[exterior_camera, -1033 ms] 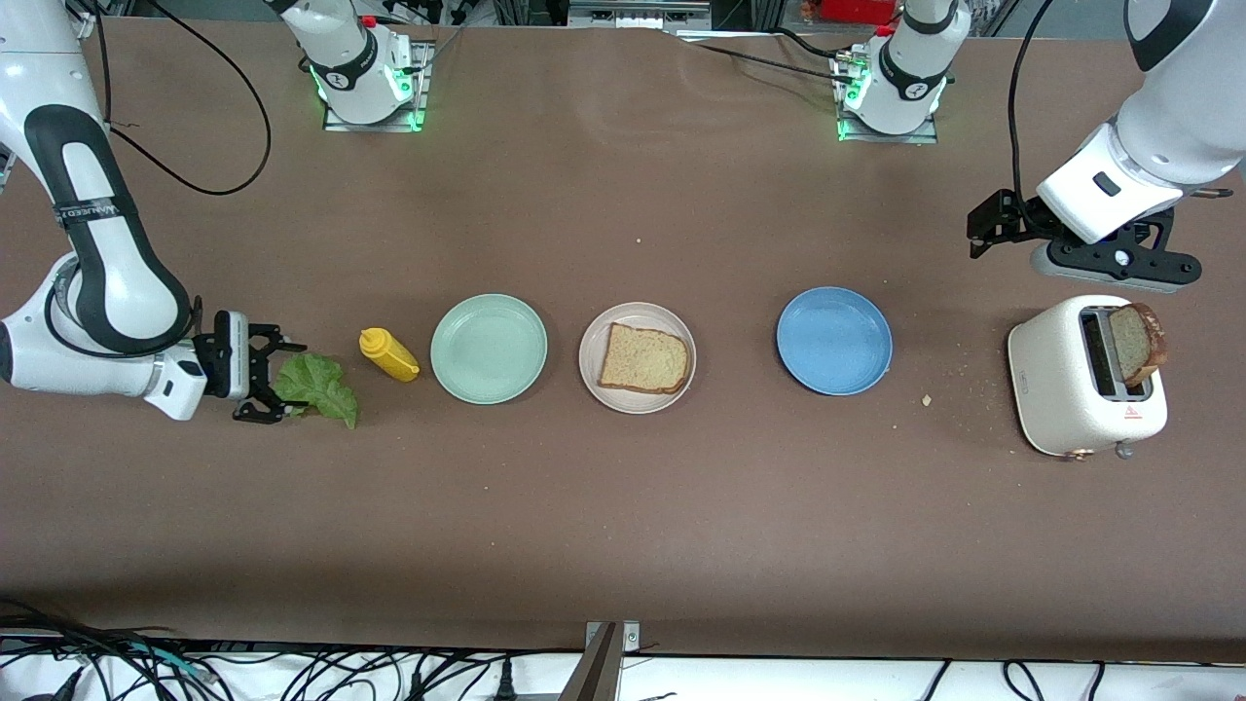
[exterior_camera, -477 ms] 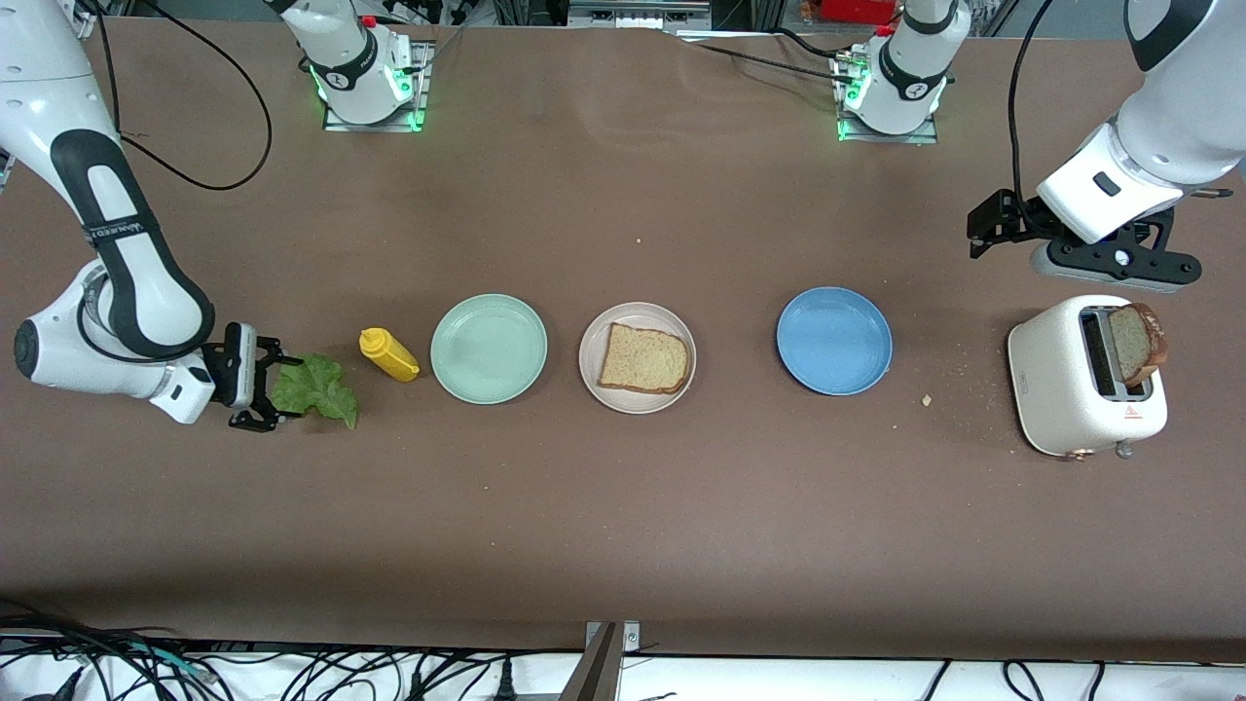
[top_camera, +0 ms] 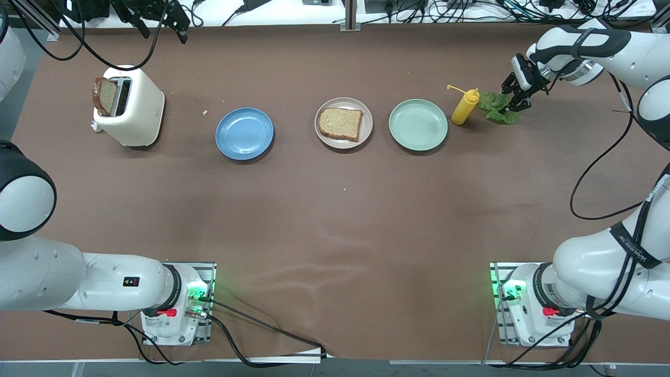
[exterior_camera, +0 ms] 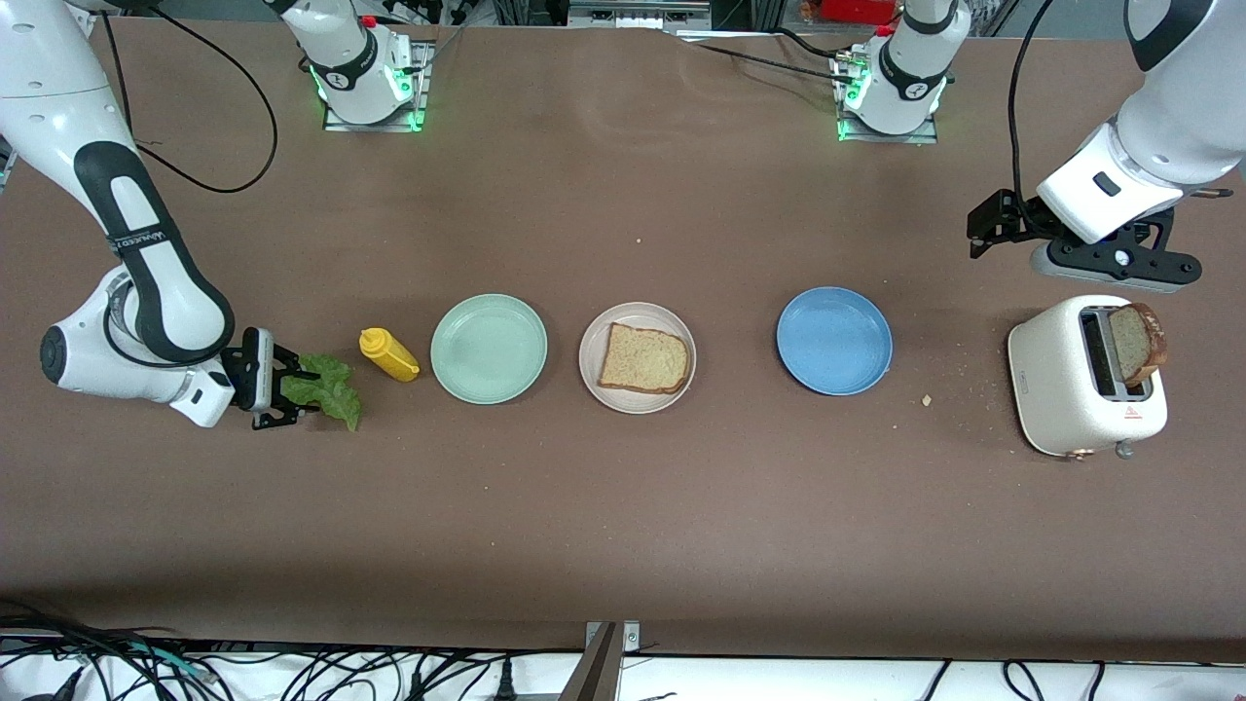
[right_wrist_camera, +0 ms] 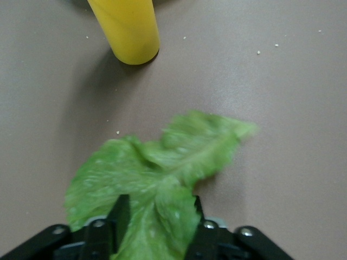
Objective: Make sandwich in beige plate with both arms
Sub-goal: 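Grasp the green lettuce leaf with the right gripper, then carry the lettuce leaf with the right gripper onto the bread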
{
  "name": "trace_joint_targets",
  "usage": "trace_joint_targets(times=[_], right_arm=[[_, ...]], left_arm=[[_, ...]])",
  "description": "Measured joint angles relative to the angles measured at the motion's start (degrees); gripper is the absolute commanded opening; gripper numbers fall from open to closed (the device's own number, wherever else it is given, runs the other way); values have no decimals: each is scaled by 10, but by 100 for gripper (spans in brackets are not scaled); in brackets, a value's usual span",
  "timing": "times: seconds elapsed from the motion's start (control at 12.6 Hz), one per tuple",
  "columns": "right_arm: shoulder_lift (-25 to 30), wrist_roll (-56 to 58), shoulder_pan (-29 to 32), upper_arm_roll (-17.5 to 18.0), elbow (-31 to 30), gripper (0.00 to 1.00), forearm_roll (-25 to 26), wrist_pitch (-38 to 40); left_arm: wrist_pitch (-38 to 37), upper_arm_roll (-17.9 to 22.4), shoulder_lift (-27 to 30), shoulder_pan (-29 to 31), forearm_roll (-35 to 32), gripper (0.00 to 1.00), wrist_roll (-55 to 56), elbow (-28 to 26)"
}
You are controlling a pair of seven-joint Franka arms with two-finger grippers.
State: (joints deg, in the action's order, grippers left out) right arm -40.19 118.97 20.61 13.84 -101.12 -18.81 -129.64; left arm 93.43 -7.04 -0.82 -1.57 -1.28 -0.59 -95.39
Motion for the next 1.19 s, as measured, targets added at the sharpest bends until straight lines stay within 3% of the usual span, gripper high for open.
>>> trace_joint_targets(times=[0.32, 0.64, 0.95, 1.19], right_arm=[[25, -27, 0, -1, 4, 0, 0, 8], [107, -112, -10, 0, 8, 0, 2, 111], [200, -261, -71, 2, 8, 0, 2, 201], [254, -406, -143, 4, 8, 0, 1, 225]], left_arm=[[0, 0, 0, 0, 0, 100, 0, 0], [0, 0, 0, 0, 0, 100, 0, 0], [0, 0, 0, 0, 0, 100, 0, 0], [0, 0, 0, 0, 0, 100, 0, 0]])
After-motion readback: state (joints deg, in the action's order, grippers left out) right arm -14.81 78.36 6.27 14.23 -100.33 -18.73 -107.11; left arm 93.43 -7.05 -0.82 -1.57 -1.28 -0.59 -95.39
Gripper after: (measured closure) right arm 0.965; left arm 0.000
